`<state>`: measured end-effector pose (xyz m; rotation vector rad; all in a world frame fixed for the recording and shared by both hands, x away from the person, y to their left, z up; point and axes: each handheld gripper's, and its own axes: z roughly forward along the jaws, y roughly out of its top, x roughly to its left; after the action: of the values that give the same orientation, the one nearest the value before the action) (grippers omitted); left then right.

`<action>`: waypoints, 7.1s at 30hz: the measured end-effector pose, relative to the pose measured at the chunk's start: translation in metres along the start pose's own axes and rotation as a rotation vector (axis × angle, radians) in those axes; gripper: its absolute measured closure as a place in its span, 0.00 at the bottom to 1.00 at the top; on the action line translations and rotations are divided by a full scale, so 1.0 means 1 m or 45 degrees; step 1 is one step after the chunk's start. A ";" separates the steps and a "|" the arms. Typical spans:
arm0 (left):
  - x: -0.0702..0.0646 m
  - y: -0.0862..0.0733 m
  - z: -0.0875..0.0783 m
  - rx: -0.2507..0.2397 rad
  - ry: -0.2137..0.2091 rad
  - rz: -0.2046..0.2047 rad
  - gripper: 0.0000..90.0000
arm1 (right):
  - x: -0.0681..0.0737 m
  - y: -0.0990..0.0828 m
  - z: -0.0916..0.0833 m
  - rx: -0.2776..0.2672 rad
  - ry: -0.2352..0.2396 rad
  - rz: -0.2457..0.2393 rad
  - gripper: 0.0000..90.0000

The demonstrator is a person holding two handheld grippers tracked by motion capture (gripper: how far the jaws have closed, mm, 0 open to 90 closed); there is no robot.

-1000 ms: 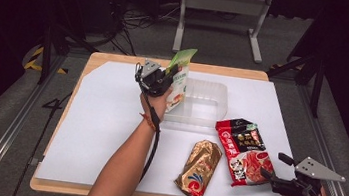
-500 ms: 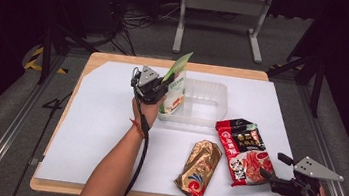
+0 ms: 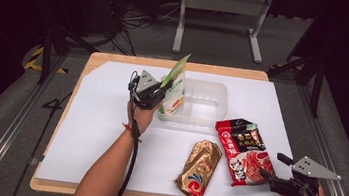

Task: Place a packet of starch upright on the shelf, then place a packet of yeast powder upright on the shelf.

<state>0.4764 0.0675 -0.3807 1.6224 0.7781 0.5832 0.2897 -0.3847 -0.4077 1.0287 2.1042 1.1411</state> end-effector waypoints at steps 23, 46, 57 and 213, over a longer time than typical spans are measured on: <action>-0.002 0.003 -0.020 0.122 -0.055 0.171 0.86 | -0.002 0.001 0.004 0.020 -0.005 0.017 0.21; -0.002 -0.001 -0.058 0.150 -0.099 0.219 0.84 | -0.001 0.003 0.008 0.027 -0.020 0.035 0.21; -0.025 -0.020 -0.082 0.229 -0.260 0.233 0.72 | 0.001 0.006 0.015 0.042 -0.013 0.029 0.20; -0.060 0.007 -0.080 0.068 -0.537 -0.201 0.98 | 0.005 0.006 -0.003 0.010 0.051 -0.078 0.47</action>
<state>0.3794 0.0730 -0.3562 1.6406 0.6014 0.0994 0.2867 -0.3800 -0.4016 0.9459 2.1578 1.1330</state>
